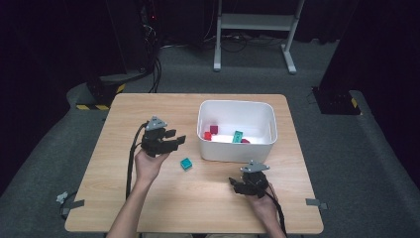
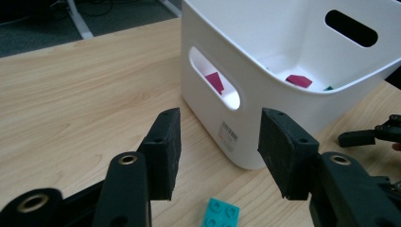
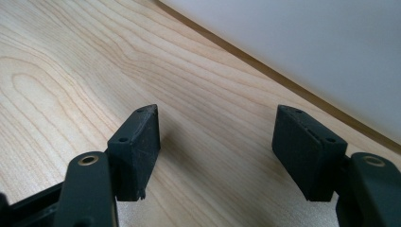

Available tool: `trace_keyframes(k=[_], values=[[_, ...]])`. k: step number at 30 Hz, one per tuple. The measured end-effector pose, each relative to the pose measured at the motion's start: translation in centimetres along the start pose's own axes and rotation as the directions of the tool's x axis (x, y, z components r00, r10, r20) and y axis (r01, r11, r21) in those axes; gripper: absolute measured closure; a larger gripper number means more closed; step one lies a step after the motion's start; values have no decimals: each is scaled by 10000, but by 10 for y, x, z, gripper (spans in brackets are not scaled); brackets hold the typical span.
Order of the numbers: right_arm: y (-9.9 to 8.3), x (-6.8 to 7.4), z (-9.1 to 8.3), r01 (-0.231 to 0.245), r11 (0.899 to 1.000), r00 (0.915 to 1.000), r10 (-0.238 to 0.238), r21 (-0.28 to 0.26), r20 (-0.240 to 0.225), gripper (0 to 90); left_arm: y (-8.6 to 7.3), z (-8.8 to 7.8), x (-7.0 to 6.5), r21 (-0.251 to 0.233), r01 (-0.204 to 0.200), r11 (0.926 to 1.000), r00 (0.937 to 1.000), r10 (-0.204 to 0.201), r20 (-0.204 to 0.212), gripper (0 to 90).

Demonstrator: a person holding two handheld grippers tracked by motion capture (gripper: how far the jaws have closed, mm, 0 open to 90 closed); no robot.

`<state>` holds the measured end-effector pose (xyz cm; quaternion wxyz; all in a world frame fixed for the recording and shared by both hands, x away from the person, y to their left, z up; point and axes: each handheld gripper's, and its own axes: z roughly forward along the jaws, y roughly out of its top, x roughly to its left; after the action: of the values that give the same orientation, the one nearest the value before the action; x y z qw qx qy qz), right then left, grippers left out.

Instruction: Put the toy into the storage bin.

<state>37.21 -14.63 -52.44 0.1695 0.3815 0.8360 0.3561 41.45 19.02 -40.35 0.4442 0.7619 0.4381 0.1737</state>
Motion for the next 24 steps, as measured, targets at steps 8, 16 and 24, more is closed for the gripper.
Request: trace_keyframes(k=[8, 16, 24], values=[[0, 0, 0, 0, 10000, 10000, 1, -2, 1, 331, -17, -1, 4, 112, 283, 9995, 9996, -282, -86, 479], [0, 0, 0, 9, 10000, 10000, -9, -7, 4, 331, -33, 5, 3, 521, 246, 9983, 9995, -236, -208, 474], [0, 0, 0, 6, 10000, 10000, -6, -4, -1, 331, -50, 14, 1, 808, 370, 9960, 9992, -356, -179, 455]])
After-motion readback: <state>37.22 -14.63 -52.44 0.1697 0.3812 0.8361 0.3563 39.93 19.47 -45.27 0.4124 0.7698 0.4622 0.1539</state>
